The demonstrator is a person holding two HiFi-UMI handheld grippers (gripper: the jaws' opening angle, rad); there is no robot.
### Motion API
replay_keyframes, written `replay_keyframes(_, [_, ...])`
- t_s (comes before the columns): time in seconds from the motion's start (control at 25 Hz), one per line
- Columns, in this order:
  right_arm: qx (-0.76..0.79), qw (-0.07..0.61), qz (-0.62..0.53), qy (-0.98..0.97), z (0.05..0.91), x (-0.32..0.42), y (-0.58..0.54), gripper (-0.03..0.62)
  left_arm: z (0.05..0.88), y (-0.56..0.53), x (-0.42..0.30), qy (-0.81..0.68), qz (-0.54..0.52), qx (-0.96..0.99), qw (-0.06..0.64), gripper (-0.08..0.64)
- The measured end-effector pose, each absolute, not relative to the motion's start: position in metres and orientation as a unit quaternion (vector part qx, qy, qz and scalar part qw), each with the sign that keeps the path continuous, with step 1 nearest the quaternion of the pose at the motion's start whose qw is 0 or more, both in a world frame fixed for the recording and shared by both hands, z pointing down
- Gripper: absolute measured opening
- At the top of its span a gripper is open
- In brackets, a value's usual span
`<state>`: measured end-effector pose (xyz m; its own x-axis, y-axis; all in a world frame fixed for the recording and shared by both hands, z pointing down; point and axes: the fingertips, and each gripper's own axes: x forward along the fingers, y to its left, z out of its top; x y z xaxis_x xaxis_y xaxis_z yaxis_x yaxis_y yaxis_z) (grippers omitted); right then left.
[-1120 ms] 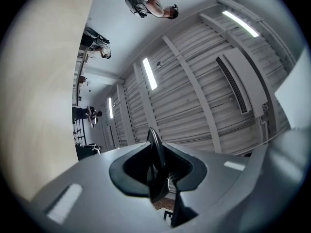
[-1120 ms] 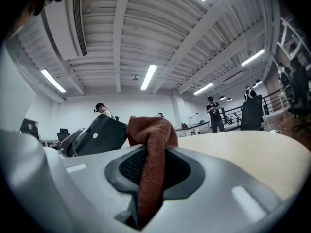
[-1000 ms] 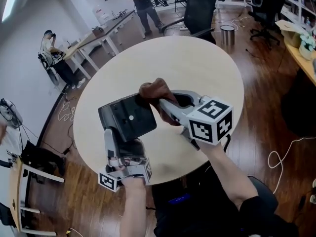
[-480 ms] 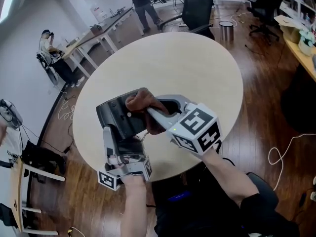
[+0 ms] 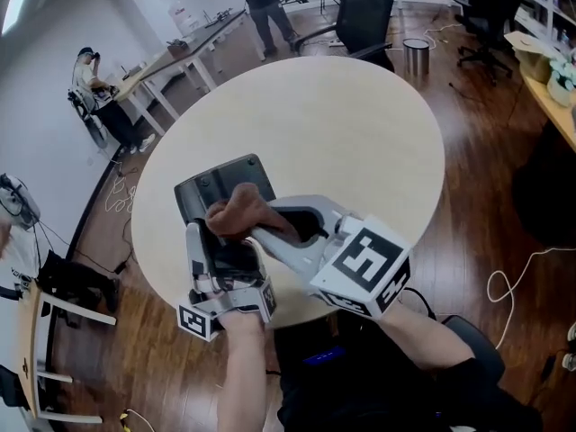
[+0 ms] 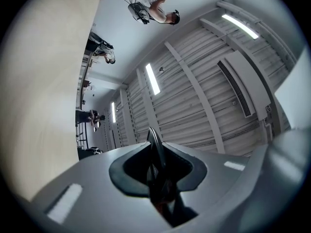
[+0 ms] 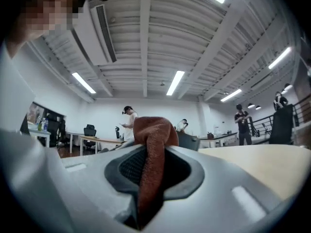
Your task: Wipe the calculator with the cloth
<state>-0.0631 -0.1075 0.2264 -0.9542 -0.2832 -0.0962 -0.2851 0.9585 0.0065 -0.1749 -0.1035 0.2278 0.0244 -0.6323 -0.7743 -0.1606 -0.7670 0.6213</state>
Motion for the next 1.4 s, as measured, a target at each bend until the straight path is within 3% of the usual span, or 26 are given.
replay_keyframes(0.16, [-0.149, 0.004, 0.056, 0.987, 0.244, -0.086, -0.095, 0.077, 0.226, -0.099, -0.179, -0.281, -0.642, 0.688, 0.19, 0.069])
replay_keyframes(0.4, [-0.239, -0.025, 0.035, 0.97, 0.271, -0.043, -0.15, 0.077, 0.227, -0.097, -0.174, -0.29, -0.638, 0.69, 0.181, 0.071])
replay_keyframes(0.52, [-0.248, -0.005, 0.01, 0.969, 0.267, -0.03, -0.158, 0.077, 0.228, -0.097, -0.178, -0.292, -0.64, 0.687, 0.183, 0.071])
replay_keyframes(0.64, [-0.186, 0.019, 0.071, 0.98, 0.238, -0.055, -0.113, 0.077, 0.227, -0.099, -0.182, -0.291, -0.643, 0.683, 0.186, 0.071])
replay_keyframes(0.84, [-0.159, -0.039, 0.203, 0.965, 0.244, -0.088, -0.07, 0.077, 0.227, -0.097, -0.177, -0.282, -0.65, 0.678, 0.196, 0.069])
replay_keyframes(1.16, [-0.3, -0.053, 0.068, 0.95, 0.274, -0.017, -0.174, 0.077, 0.22, -0.091, -0.173, -0.278, -0.644, 0.69, 0.18, 0.071])
replay_keyframes(1.4, [-0.172, 0.045, 0.014, 0.984, 0.22, -0.053, -0.132, 0.077, 0.222, -0.095, -0.168, -0.285, -0.625, 0.702, 0.188, 0.07])
